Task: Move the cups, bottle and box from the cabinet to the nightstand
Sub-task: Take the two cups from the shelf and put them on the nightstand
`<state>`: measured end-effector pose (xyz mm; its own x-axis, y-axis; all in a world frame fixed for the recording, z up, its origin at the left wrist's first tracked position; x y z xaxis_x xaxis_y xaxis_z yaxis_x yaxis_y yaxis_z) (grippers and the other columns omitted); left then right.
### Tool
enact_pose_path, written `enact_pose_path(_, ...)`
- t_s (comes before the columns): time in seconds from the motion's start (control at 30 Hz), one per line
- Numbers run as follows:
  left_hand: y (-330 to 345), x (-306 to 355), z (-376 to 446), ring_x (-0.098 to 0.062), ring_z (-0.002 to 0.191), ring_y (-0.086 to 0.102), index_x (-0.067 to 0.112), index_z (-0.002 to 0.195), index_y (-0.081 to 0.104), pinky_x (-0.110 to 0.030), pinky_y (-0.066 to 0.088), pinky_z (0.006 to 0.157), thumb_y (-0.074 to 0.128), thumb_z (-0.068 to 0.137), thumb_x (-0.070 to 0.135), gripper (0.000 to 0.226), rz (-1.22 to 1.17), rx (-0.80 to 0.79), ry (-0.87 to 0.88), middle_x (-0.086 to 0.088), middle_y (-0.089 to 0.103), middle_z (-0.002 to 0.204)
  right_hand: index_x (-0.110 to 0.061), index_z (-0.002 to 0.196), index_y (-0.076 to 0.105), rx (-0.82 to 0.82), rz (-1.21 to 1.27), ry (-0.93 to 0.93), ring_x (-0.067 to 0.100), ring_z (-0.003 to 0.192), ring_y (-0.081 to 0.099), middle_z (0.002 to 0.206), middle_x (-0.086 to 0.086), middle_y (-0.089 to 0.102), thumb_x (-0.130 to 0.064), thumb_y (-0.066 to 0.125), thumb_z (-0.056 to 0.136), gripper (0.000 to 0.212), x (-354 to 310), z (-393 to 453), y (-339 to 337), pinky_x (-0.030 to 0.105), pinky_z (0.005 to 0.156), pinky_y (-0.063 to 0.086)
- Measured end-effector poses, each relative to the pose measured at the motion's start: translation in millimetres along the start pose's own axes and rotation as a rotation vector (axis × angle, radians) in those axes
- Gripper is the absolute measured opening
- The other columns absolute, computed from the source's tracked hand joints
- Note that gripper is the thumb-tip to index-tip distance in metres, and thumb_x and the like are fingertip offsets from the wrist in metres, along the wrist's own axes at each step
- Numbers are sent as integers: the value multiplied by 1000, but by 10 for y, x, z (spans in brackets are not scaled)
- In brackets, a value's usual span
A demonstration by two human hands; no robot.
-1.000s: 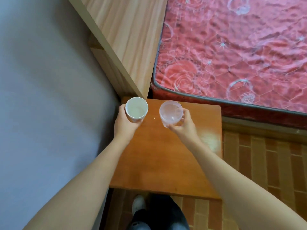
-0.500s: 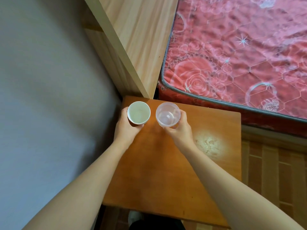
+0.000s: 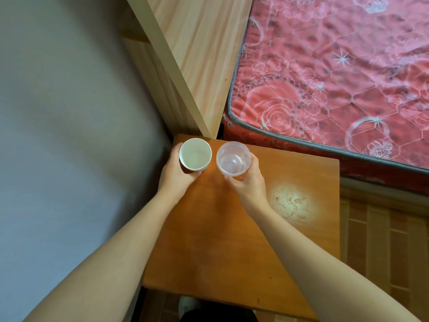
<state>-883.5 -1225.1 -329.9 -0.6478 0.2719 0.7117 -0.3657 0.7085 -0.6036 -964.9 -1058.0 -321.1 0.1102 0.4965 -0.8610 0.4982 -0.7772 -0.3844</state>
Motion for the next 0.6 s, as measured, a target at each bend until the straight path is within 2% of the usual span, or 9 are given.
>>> enact_pose_path(0.13,-34,-69,-34,-28,133,37,20,144,23,-46,36,108,74,76,25,85,111,-56,-46,-6,37,147,-22,139,30,-25,-92,52,17,125,46,139,-1,45,-12,73,75,77,60,-4,-26,37,101,45)
enact_pose_path(0.2,-113,-122,-102,-30,134,36,18,144,21,-48,37,107,70,79,28,82,274,-83,-86,-8,34,149,-19,143,23,-39,-181,124,21,133,39,146,3,38,-15,71,78,81,88,-46,-77,41,106,41)
enact_pose_path(0.3,-289,-96,-242,-30,131,39,14,144,23,-45,40,102,66,83,29,76,479,-136,-76,-10,35,147,-14,145,20,-54,-321,190,24,136,33,150,7,32,-17,68,82,79,40,-180,-242,38,109,36)
enact_pose_path(0.43,-609,258,-442,-28,127,43,15,139,33,-43,43,97,61,85,29,63,665,-155,55,-8,42,140,-10,143,24,-62,-485,155,26,135,34,147,10,35,-20,63,86,69,-246,-412,-560,38,107,35)
enact_pose_path(0.6,-1007,1084,-784,-27,123,46,11,133,41,-38,40,100,57,88,26,50,782,-92,347,-10,50,133,-11,142,26,-8,-718,-19,27,135,32,146,11,38,-17,61,86,66,-930,-819,-1064,38,108,32)
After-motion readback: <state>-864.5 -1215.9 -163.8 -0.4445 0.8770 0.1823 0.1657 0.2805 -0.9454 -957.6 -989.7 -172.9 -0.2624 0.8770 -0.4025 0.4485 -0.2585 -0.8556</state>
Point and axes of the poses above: each hand's wrist, its own z-axis towards the middle knuckle, its own y-axis out of the palm, x = y × z, the point moved 5 cm from there along z, towards the middle knuckle
